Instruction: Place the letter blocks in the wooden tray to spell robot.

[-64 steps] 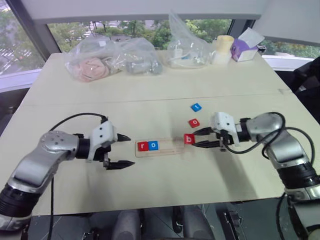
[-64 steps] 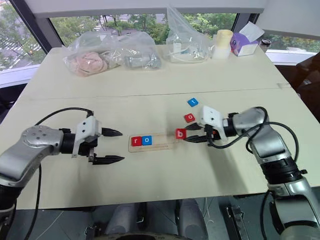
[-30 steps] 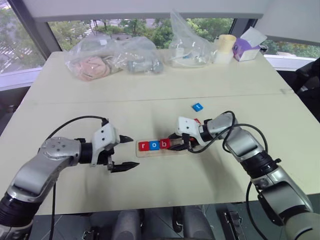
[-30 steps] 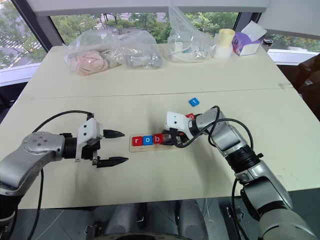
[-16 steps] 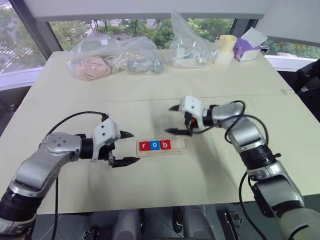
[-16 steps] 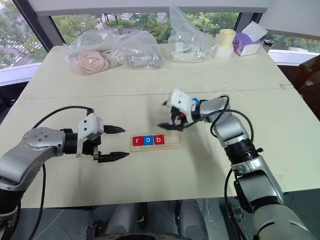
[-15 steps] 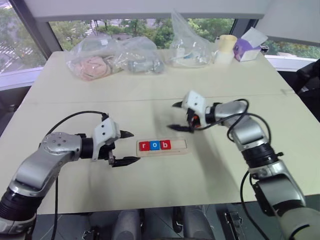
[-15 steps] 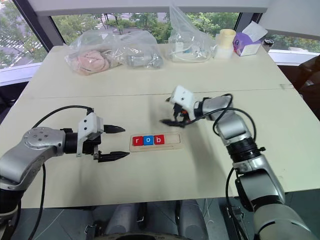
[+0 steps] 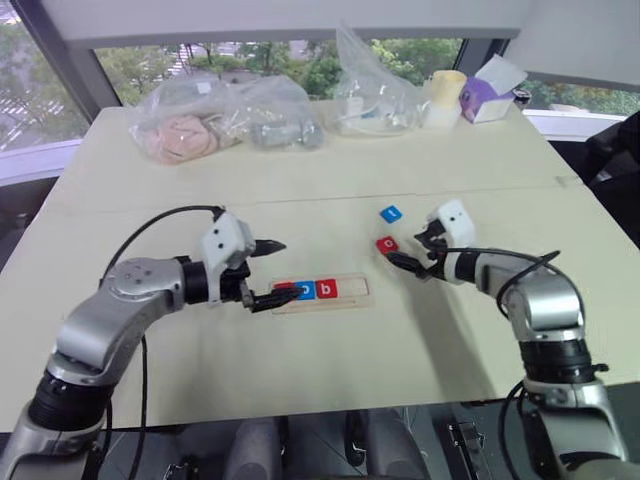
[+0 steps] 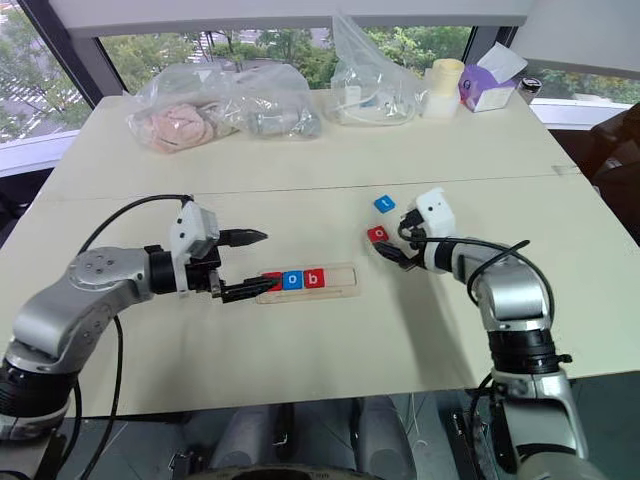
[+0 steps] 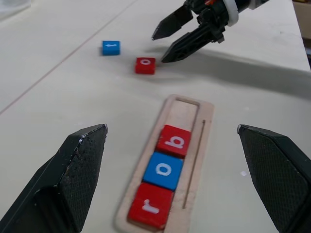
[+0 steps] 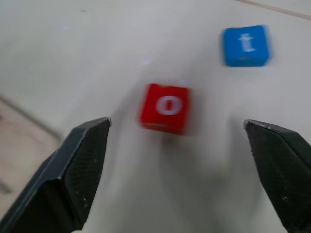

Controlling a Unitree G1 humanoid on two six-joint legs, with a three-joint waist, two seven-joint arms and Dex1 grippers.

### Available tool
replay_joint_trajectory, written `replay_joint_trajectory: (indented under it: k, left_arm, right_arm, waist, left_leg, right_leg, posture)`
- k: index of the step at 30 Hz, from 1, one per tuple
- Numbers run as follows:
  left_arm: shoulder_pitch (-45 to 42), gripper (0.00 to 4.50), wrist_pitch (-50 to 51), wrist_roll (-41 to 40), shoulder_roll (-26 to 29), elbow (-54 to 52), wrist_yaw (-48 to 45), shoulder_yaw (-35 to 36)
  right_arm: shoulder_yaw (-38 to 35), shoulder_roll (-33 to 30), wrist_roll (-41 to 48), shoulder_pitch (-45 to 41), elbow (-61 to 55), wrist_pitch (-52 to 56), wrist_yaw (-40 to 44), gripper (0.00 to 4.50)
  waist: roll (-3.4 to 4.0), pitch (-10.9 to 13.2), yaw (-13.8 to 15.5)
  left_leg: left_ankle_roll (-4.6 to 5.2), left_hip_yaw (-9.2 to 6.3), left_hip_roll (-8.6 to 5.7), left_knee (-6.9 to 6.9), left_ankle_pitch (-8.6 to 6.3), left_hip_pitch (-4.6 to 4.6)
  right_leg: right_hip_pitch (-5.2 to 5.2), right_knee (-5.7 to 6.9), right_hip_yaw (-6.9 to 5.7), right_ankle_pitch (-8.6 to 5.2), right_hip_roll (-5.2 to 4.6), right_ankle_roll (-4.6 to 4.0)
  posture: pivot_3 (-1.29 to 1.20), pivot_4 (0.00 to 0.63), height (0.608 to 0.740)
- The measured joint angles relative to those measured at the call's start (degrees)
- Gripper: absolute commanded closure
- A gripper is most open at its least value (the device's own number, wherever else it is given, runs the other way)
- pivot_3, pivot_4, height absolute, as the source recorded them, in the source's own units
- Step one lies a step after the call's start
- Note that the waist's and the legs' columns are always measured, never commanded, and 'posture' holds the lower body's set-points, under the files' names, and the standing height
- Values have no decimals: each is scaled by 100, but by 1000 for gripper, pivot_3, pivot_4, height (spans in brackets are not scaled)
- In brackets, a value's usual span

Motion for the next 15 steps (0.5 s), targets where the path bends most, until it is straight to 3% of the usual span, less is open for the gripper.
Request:
replay_joint_trajectory:
  k: [7,13,14,15]
  left_arm:
    - [-40,0,-221,341,-51,226,-55,-228]
    - [-28,0,-432,560,10,433,-164,-261]
    - [-28,0,-454,567,10,438,-183,-261]
    - [-28,0,-488,569,9,444,-201,-261]
  right_arm:
    - [211,752,-207,-51,146,34,-1092,16]
    - [246,808,-374,-242,562,-274,-1521,3000]
    - [247,802,-371,-243,561,-274,-1539,3333]
    - [250,800,-370,-243,561,-273,-1546,3319]
  waist:
    - [1,-1,-3]
    - [1,-1,0]
    - [1,-1,-3]
    - [1,-1,-3]
  left_leg:
    - [-1,0,0,0,1,-1]
    - [-1,1,-1,0,1,-3]
    - [-1,1,0,0,1,-3]
    - [-1,1,0,0,1,-3]
  right_leg:
    - [-1,-1,2,0,0,-5]
    - [-1,-2,4,-1,-1,-5]
    - [-1,-2,4,-1,-1,-5]
    - [-2,-2,4,-1,-1,-5]
  posture:
    - [0,150,740]
    - [0,150,740]
    - [0,150,740]
    - [0,150,740]
